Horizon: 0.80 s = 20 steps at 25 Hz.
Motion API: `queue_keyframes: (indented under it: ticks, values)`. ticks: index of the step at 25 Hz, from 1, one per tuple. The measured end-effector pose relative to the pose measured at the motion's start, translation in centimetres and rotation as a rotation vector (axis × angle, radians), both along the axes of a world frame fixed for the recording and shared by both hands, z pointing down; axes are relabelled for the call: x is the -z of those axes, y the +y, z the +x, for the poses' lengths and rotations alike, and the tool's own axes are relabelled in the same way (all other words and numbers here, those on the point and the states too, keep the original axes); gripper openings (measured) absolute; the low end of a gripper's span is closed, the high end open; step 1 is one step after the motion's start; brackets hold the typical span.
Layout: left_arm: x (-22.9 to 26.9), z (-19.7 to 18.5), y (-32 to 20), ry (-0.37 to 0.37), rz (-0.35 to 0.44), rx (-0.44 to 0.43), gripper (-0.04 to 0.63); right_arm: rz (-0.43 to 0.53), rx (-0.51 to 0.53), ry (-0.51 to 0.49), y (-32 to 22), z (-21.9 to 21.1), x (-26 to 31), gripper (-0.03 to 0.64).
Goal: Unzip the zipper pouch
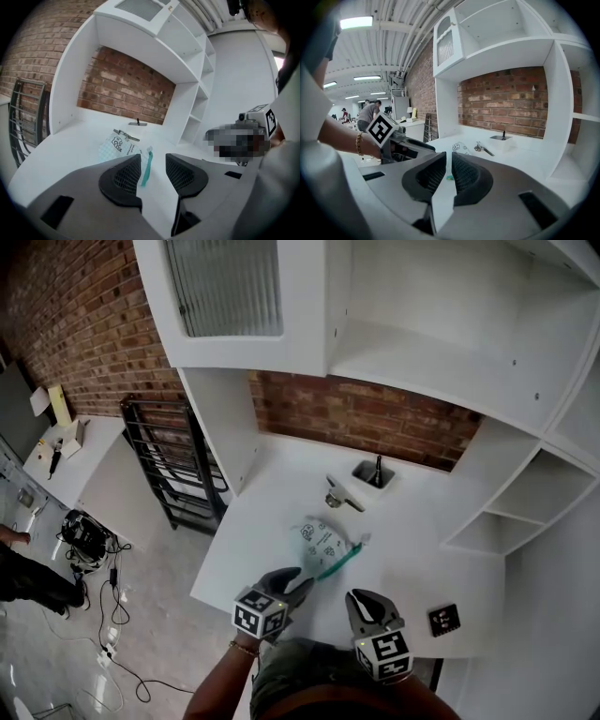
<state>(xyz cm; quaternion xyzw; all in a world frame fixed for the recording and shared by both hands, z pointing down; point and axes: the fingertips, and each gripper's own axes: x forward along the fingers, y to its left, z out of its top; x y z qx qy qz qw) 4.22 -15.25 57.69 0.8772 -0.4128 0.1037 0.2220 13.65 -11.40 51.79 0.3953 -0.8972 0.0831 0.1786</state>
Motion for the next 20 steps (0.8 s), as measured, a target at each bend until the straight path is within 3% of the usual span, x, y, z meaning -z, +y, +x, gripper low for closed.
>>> queue_keyframes:
  ticks: [5, 9, 16, 20]
  values:
    - [2.5, -1.3, 1.3, 0.036, 0.039, 0.058, 0.121, 0.025, -0.035, -0.005, -0.9, 0.2, 0.4, 0.034]
    - [3.3, -3.6, 2.5, -0.020, 0.089, 0.126, 0.016, 0.037, -0.054, -0.021, -1.5, 0.4, 0.8, 0.016]
    - [3.9, -7.0, 3.5, -0.062, 0.112, 0.247, 0.003, 0.015, -0.048, -0.040, -2.2, 0.4, 0.5, 0.000]
    - [4.0, -7.6, 4.1, -0.074, 0.106, 0.265, 0.003, 0.022, -0.053, -0.043, -2.1, 0.4, 0.7, 0.000]
